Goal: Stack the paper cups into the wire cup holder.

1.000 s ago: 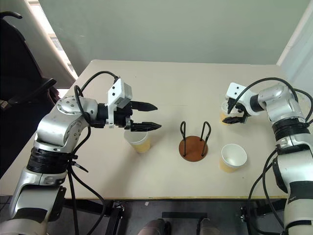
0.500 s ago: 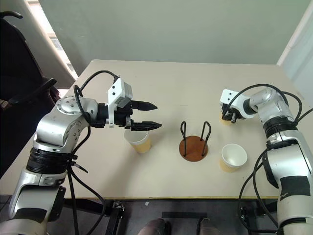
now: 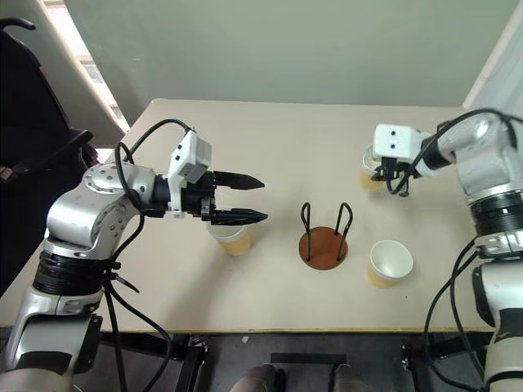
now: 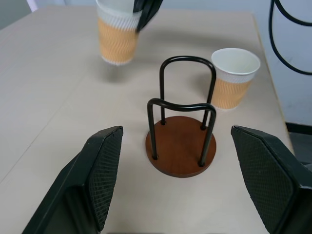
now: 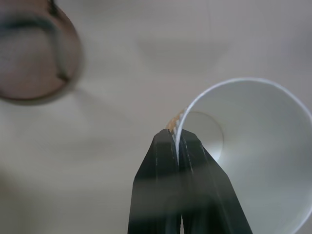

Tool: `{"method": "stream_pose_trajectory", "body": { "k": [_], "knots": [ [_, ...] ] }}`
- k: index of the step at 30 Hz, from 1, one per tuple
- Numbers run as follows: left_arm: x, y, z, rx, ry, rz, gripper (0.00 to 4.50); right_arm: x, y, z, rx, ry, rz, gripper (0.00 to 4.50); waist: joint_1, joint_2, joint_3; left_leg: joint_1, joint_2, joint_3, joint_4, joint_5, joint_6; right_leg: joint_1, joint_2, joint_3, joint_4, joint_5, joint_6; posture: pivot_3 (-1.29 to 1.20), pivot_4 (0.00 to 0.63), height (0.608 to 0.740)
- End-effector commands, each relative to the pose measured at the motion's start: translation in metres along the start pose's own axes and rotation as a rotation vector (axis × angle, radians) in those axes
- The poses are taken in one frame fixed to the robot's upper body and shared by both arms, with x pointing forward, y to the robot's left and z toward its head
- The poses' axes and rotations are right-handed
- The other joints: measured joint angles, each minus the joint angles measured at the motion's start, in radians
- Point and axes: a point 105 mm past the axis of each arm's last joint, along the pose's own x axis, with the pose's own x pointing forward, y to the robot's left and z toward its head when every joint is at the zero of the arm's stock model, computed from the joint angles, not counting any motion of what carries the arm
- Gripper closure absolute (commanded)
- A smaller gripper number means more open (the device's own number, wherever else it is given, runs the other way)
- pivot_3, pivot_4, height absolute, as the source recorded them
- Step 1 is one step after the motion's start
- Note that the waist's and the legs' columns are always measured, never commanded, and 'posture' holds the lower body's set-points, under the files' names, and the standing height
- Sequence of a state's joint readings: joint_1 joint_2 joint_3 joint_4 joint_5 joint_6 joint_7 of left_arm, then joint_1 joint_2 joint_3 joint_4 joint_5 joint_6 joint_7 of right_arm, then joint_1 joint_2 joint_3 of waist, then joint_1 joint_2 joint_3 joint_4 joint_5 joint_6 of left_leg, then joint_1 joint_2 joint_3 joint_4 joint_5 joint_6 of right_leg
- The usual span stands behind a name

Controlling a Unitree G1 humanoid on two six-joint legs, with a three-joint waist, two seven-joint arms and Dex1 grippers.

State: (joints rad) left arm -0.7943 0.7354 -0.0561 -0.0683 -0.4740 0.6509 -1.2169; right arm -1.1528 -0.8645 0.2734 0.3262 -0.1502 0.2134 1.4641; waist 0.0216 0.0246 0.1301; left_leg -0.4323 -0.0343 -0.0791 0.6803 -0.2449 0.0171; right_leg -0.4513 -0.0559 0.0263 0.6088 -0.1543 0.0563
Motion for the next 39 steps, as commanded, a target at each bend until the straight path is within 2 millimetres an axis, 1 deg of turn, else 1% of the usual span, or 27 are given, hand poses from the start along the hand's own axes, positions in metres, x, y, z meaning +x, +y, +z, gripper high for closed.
{"method": "stream_pose_trajectory", "body": {
  "k": [1,2,3,5,7,9,11,13,16,19,22,27,34,39],
  "knots": [
    [-0.004,-0.001,0.006,0.030,-0.018,0.003,0.68,-0.033,0.009,0.062,-0.121,-0.149,0.012,4.48,-0.003,0.000,0.000,0.000,0.000,0.000,0.000,0.000,0.000,0.000,0.000,0.000,0.000,0.000,0.000,0.00,0.150,0.740],
    [-0.004,-0.001,0.006,0.029,-0.018,0.004,0.68,-0.039,0.016,0.076,-0.143,-0.181,0.034,4.48,-0.004,0.000,0.000,0.001,0.001,0.000,0.000,0.000,-0.001,0.000,0.001,0.000,0.000,-0.001,-0.001,0.00,0.150,0.740],
    [-0.003,-0.001,0.005,0.028,-0.019,0.004,0.68,-0.044,0.022,0.086,-0.159,-0.203,0.052,4.48,-0.005,0.000,0.000,0.001,0.001,0.000,0.000,0.001,-0.001,0.000,0.001,0.000,0.001,-0.001,-0.003,0.00,0.150,0.740],
    [-0.002,0.000,0.004,0.027,-0.020,0.004,0.68,-0.048,0.032,0.099,-0.177,-0.228,0.084,4.48,-0.005,0.000,0.000,0.001,0.001,0.000,0.000,0.002,-0.001,0.000,0.001,0.000,0.001,-0.006,-0.010,0.00,0.150,0.740],
    [-0.001,0.001,0.003,0.028,-0.020,0.005,0.68,-0.049,0.039,0.104,-0.199,-0.226,0.107,4.48,-0.005,0.000,0.000,0.002,0.001,-0.001,0.000,0.002,-0.001,0.002,0.001,0.000,0.001,-0.006,-0.011,0.00,0.150,0.740],
    [0.000,0.002,0.002,0.028,-0.020,0.006,0.68,-0.048,0.043,0.106,-0.207,-0.223,0.118,4.48,-0.005,0.000,0.000,0.003,0.000,-0.001,0.001,0.002,0.000,0.003,0.001,0.000,0.001,-0.006,-0.011,0.00,0.150,0.740],
    [0.000,0.002,0.002,0.029,-0.020,0.006,0.68,-0.047,0.043,0.106,-0.204,-0.222,0.120,4.48,-0.005,0.000,0.000,0.003,0.000,-0.001,0.001,0.003,0.000,0.003,0.001,0.000,0.001,-0.006,-0.012,0.00,0.150,0.740],
    [0.001,0.003,0.001,0.032,-0.020,0.007,0.68,-0.041,0.045,0.102,-0.214,-0.207,0.130,4.48,-0.005,0.000,0.000,0.004,0.000,-0.001,0.001,0.003,0.000,0.003,0.001,0.000,0.002,-0.005,-0.012,0.00,0.150,0.740],
    [0.002,0.003,0.001,0.035,-0.022,0.009,0.68,-0.032,0.048,0.097,-0.238,-0.184,0.151,4.48,-0.006,0.000,0.000,0.005,0.000,-0.001,0.001,0.004,-0.001,0.003,0.001,0.000,0.003,-0.005,-0.012,0.00,0.150,0.740],
    [0.002,0.002,0.002,0.037,-0.030,0.012,0.68,-0.025,0.055,0.097,-0.265,-0.181,0.186,4.48,-0.006,0.000,0.000,0.005,0.000,-0.001,0.000,0.005,0.000,0.003,0.001,0.000,0.003,-0.005,-0.012,0.00,0.150,0.740],
    [0.002,0.001,0.001,0.037,-0.029,0.016,0.68,-0.021,0.057,0.096,-0.272,-0.183,0.202,4.48,-0.006,0.000,0.000,0.005,0.000,-0.001,0.001,0.005,0.000,0.003,0.001,0.000,0.002,-0.005,-0.011,0.00,0.150,0.740],
    [0.001,0.002,0.001,0.039,-0.026,0.022,0.68,-0.012,0.063,0.089,-0.278,-0.161,0.232,4.48,-0.006,0.000,0.000,0.004,0.000,-0.001,0.001,0.005,0.000,0.003,0.001,0.000,0.001,-0.005,-0.011,0.00,0.150,0.740],
    [0.002,0.002,0.002,0.044,-0.027,0.024,0.68,0.000,0.065,0.075,-0.300,-0.102,0.251,4.48,-0.006,0.000,0.000,0.004,0.001,-0.001,0.001,0.005,0.001,0.003,0.001,0.000,0.002,-0.004,-0.011,0.00,0.150,0.740],
    [0.003,0.002,0.002,0.045,-0.028,0.024,0.68,0.004,0.066,0.071,-0.310,-0.087,0.257,4.48,-0.006,0.000,0.000,0.004,0.001,-0.001,0.001,0.005,0.001,0.003,0.001,0.000,0.002,-0.004,-0.011,0.00,0.150,0.740]
  ]
}}
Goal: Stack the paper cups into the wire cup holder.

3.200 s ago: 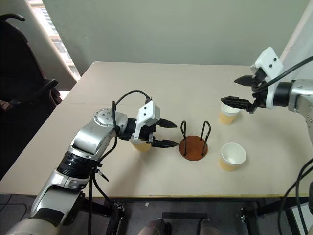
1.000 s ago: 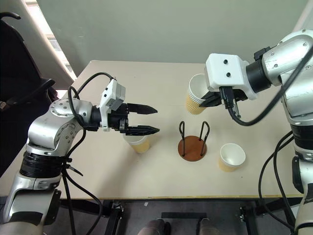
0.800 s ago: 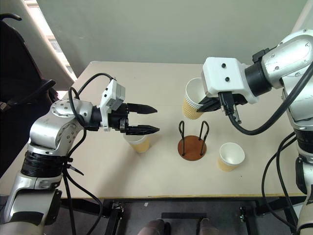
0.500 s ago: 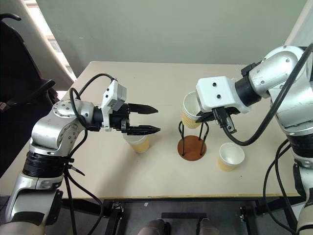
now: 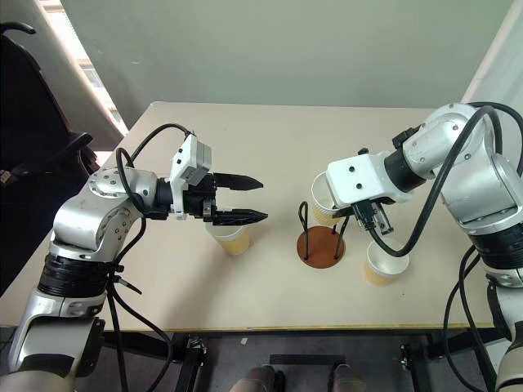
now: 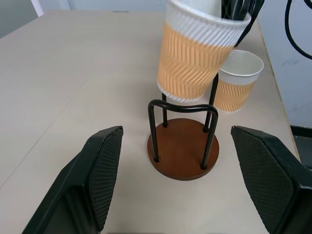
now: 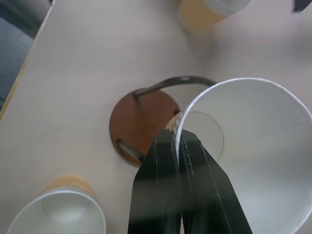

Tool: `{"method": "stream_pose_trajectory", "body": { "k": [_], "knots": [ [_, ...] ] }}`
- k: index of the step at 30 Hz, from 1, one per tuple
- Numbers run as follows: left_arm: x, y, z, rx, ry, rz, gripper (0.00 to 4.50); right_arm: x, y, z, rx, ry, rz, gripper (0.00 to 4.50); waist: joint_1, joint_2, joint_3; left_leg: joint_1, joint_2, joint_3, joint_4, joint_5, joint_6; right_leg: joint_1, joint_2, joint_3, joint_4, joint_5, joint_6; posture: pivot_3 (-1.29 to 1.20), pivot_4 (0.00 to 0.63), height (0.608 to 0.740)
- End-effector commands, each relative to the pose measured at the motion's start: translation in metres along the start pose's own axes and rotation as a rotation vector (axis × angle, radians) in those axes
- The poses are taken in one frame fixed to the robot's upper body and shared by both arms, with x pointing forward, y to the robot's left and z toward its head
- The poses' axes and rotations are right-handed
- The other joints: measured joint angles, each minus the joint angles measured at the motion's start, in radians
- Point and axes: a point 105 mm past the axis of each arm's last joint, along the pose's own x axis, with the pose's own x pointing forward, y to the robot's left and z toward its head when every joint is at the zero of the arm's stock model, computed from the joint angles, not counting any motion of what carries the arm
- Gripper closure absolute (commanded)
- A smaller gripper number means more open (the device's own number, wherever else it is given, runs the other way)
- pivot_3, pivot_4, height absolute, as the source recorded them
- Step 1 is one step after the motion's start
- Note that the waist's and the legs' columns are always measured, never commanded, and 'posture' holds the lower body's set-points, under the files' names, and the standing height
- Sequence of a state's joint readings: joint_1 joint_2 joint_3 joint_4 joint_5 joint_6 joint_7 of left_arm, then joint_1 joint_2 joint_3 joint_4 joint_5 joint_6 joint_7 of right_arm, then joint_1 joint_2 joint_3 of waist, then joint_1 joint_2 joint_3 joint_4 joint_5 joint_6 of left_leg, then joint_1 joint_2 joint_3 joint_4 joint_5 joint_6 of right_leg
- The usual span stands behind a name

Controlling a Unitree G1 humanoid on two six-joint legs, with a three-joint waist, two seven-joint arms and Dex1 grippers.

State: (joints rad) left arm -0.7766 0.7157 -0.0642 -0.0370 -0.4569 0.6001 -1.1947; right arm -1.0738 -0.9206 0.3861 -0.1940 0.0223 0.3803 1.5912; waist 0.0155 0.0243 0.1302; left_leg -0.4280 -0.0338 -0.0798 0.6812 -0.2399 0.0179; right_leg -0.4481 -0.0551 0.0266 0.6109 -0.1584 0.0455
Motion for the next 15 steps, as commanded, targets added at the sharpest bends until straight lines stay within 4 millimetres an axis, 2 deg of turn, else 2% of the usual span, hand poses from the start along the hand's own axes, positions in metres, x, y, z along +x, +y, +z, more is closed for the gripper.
{"method": "stream_pose_trajectory", "body": {
  "k": [1,5,11,14,15],
  "knots": [
    [0.000,-0.002,0.010,0.044,-0.020,-0.002,0.68,-0.003,-0.004,0.001,-0.031,0.017,-0.026,4.48,0.000,0.000,0.000,0.000,0.000,0.000,0.000,0.000,0.000,0.000,0.000,0.000,0.000,0.000,0.000,0.00,0.150,0.740],
    [0.000,-0.003,0.009,0.045,-0.017,-0.004,0.68,-0.002,-0.004,0.003,-0.028,0.004,-0.023,3.57,0.000,0.000,0.000,0.000,0.000,0.000,0.000,0.000,0.000,0.000,0.000,0.000,0.000,0.000,0.000,0.00,0.150,0.740],
    [-0.001,-0.003,0.008,0.051,-0.002,0.008,0.68,-0.002,-0.014,0.009,-0.012,-0.028,-0.077,1.51,-0.001,0.000,0.000,0.000,0.000,0.000,0.000,0.000,0.000,0.000,0.000,0.000,0.000,0.000,0.000,0.00,0.150,0.740],
    [-0.002,-0.001,0.012,0.112,0.030,0.049,0.68,-0.005,-0.024,0.011,0.033,-0.060,-0.153,0.51,-0.001,0.000,0.000,0.000,0.000,0.000,0.000,0.000,0.000,0.000,0.000,0.000,0.000,0.000,0.000,0.00,0.150,0.740],
    [-0.002,-0.001,0.014,0.137,0.043,0.060,0.68,-0.007,-0.027,0.012,0.055,-0.074,-0.181,0.51,-0.002,0.000,0.000,0.000,0.000,0.000,0.000,0.000,0.000,0.000,0.000,0.000,0.000,0.000,0.000,0.00,0.150,0.740]
  ]
}}
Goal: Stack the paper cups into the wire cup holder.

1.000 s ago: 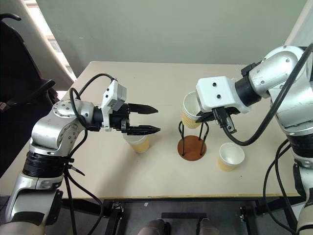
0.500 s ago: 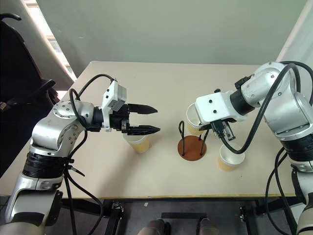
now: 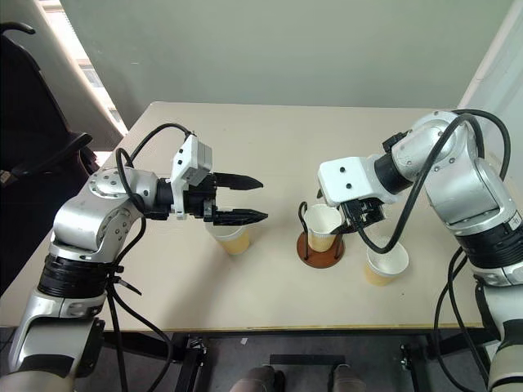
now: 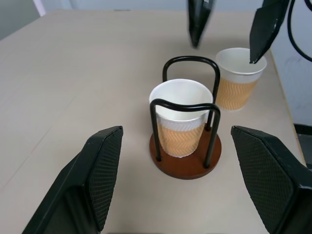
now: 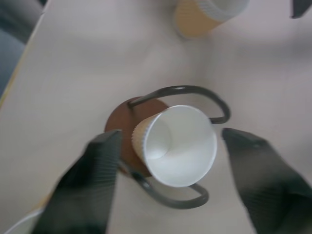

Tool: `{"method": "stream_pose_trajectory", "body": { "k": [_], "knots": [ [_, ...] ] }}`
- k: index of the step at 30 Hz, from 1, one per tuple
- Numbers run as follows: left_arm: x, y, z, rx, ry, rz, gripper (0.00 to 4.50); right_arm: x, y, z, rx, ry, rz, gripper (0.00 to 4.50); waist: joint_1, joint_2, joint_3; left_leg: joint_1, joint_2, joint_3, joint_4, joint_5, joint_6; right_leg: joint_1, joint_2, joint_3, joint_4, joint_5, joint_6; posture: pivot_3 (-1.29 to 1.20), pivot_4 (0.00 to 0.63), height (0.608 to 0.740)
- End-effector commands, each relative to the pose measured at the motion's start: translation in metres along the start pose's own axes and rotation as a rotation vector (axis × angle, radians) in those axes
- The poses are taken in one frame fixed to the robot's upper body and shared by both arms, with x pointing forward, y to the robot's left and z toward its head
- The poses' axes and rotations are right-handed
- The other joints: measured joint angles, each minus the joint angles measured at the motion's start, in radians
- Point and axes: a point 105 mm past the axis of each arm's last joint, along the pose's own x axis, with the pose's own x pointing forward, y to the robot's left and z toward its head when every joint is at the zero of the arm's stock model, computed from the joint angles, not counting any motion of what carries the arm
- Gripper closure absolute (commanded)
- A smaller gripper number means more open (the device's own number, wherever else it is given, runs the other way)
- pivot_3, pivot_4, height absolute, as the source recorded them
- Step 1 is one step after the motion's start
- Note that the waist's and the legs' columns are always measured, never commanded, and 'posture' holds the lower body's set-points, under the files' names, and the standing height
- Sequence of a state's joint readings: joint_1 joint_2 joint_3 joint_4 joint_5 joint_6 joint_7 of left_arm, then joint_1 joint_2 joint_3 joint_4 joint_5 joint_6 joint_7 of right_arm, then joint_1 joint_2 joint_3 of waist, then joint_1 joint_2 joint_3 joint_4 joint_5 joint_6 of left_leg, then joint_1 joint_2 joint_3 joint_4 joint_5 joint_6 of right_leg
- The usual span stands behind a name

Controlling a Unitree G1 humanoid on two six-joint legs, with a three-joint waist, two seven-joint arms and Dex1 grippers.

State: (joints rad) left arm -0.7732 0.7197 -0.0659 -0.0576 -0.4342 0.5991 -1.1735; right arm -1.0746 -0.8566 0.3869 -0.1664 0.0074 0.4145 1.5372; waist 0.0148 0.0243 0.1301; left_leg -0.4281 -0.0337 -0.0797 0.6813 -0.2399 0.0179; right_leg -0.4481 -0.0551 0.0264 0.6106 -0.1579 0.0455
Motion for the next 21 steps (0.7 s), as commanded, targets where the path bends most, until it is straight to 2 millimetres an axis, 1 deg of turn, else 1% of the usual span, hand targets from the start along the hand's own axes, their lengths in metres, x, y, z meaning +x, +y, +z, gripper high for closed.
{"method": "stream_pose_trajectory", "body": {
  "k": [1,3,6,8,10,12,15,17,19,21],
  "knots": [
    [-0.002,-0.002,0.016,0.138,0.040,0.046,0.68,-0.018,-0.021,0.011,0.037,-0.051,-0.159,0.51,-0.001,0.000,0.000,0.000,0.000,0.000,0.000,0.000,0.000,0.000,0.000,0.000,0.000,0.000,0.000,0.00,0.150,0.740],
    [-0.005,-0.008,0.019,0.194,0.084,0.048,0.68,-0.023,-0.020,0.017,0.117,-0.125,-0.169,0.51,-0.001,0.000,0.000,0.000,0.000,0.000,0.000,0.000,0.000,0.000,0.000,0.000,0.000,0.000,0.000,0.00,0.150,0.740],
    [-0.009,-0.015,0.018,0.238,0.152,0.047,0.68,-0.027,-0.018,0.024,0.191,-0.195,-0.175,0.51,-0.001,0.000,0.000,-0.001,0.000,0.000,0.000,0.000,0.000,0.000,0.001,0.000,-0.001,0.000,-0.001,0.00,0.150,0.740],
    [-0.015,-0.017,0.011,0.290,0.244,0.057,0.68,-0.031,-0.017,0.026,0.240,-0.232,-0.183,0.51,-0.003,0.000,0.000,0.000,0.000,0.000,-0.001,0.000,0.000,0.000,0.001,0.000,-0.001,-0.001,-0.001,0.00,0.150,0.740],
    [-0.026,-0.018,-0.006,0.352,0.398,0.071,0.68,-0.038,-0.016,0.030,0.299,-0.289,-0.184,0.51,-0.005,0.000,0.000,0.000,0.000,0.000,-0.001,0.000,-0.001,0.000,0.001,0.000,-0.001,-0.001,-0.002,0.00,0.150,0.740],
    [-0.032,-0.020,-0.016,0.383,0.484,0.070,0.68,-0.042,-0.014,0.032,0.341,-0.328,-0.181,0.51,-0.006,0.000,0.000,0.000,0.001,0.000,-0.002,0.001,-0.001,-0.001,0.001,0.001,-0.001,-0.002,-0.003,0.00,0.150,0.740],
    [-0.034,-0.021,-0.026,0.393,0.539,0.081,0.68,-0.046,-0.013,0.030,0.381,-0.350,-0.179,0.51,-0.004,0.000,0.000,0.000,0.000,-0.001,-0.002,0.001,-0.002,-0.001,0.001,0.000,0.000,-0.002,-0.004,0.00,0.150,0.740],
    [-0.034,-0.018,-0.031,0.403,0.566,0.097,0.68,-0.045,-0.012,0.029,0.390,-0.350,-0.181,0.51,-0.004,0.000,0.000,0.000,0.000,-0.001,-0.002,0.001,-0.002,-0.001,0.001,0.000,0.000,-0.002,-0.006,0.00,0.150,0.740],
    [-0.034,-0.011,-0.042,0.422,0.619,0.129,0.68,-0.045,-0.012,0.027,0.395,-0.348,-0.183,0.51,-0.005,0.000,0.000,0.000,0.000,-0.001,-0.002,0.000,-0.002,-0.001,0.001,0.000,0.000,-0.001,-0.007,0.00,0.150,0.740],
    [-0.033,-0.007,-0.048,0.431,0.646,0.142,0.68,-0.044,-0.011,0.027,0.397,-0.347,-0.185,0.51,-0.006,0.000,0.000,0.001,0.000,-0.001,-0.002,0.000,-0.002,-0.001,0.001,0.000,0.001,-0.001,-0.007,0.00,0.150,0.740]
  ]
}}
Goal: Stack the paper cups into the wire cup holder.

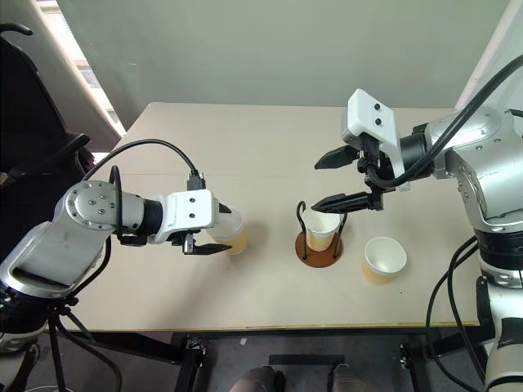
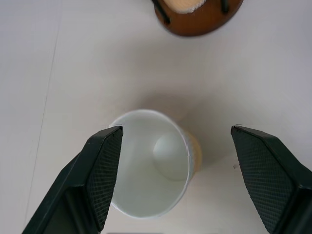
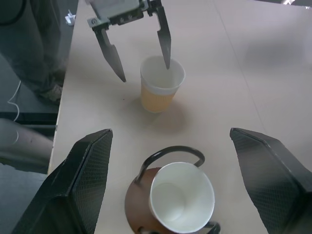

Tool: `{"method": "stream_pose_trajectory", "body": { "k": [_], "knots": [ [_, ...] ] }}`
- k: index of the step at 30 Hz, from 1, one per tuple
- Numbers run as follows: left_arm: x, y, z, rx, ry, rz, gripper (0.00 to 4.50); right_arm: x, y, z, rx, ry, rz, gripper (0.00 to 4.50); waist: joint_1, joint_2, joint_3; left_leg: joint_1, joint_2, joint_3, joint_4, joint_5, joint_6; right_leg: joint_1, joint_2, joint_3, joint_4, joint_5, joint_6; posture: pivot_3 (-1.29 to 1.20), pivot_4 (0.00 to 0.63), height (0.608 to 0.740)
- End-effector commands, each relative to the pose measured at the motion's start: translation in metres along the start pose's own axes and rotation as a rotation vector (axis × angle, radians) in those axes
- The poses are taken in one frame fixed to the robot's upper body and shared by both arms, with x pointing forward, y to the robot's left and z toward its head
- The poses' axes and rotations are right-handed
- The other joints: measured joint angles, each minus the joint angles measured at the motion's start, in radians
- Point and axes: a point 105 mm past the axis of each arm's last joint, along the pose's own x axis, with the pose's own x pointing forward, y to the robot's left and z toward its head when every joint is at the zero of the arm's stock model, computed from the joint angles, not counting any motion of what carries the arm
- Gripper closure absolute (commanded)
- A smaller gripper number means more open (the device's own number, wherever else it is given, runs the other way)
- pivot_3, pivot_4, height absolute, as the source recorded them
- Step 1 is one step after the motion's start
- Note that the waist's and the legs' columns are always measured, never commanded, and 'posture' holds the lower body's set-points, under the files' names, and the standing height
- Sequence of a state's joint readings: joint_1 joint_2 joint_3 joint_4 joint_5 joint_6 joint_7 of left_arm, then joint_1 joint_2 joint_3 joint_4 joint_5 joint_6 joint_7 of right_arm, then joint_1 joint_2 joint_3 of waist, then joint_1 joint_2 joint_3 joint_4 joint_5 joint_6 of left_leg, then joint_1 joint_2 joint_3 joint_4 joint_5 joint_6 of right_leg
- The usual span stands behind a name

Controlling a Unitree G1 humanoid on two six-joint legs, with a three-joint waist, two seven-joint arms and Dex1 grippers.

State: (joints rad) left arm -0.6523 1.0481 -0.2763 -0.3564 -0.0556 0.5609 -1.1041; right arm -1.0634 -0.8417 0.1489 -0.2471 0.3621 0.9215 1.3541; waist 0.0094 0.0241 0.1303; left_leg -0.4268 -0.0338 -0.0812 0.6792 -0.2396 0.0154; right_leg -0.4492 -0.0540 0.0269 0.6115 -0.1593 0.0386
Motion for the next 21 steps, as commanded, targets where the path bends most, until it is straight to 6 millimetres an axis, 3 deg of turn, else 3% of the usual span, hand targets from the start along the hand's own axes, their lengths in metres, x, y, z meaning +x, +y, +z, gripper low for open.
{"method": "stream_pose_trajectory", "body": {
  "k": [1,13,16,21],
  "knots": [
    [0.004,0.006,-0.005,0.038,0.043,0.049,0.68,-0.007,0.001,0.008,-0.035,-0.021,-0.031,0.51,0.000,0.000,0.000,0.000,0.000,0.000,0.000,0.000,0.000,0.000,0.000,0.000,0.000,0.000,0.000,0.00,0.150,0.740],
    [0.025,0.002,-0.018,0.044,0.079,0.013,0.68,-0.006,0.003,0.006,-0.027,-0.025,-0.043,0.51,0.000,0.000,0.000,-0.001,0.000,-0.001,-0.003,0.000,-0.001,-0.002,0.000,0.000,0.000,0.000,0.000,0.00,0.150,0.740],
    [0.028,-0.004,-0.017,0.043,0.041,-0.034,1.27,-0.006,0.004,0.005,-0.026,-0.030,-0.040,0.46,0.000,0.000,0.000,-0.002,0.000,-0.001,-0.003,0.000,-0.001,-0.003,0.000,0.000,0.000,0.000,0.000,0.00,0.150,0.740],
    [0.025,-0.005,-0.014,0.055,-0.011,-0.082,3.11,-0.008,0.005,0.002,-0.022,-0.018,-0.025,0.46,0.000,0.000,0.000,-0.002,0.000,-0.001,-0.003,0.000,-0.001,-0.003,0.000,0.000,0.000,0.001,0.000,0.00,0.150,0.740]
  ]
}}
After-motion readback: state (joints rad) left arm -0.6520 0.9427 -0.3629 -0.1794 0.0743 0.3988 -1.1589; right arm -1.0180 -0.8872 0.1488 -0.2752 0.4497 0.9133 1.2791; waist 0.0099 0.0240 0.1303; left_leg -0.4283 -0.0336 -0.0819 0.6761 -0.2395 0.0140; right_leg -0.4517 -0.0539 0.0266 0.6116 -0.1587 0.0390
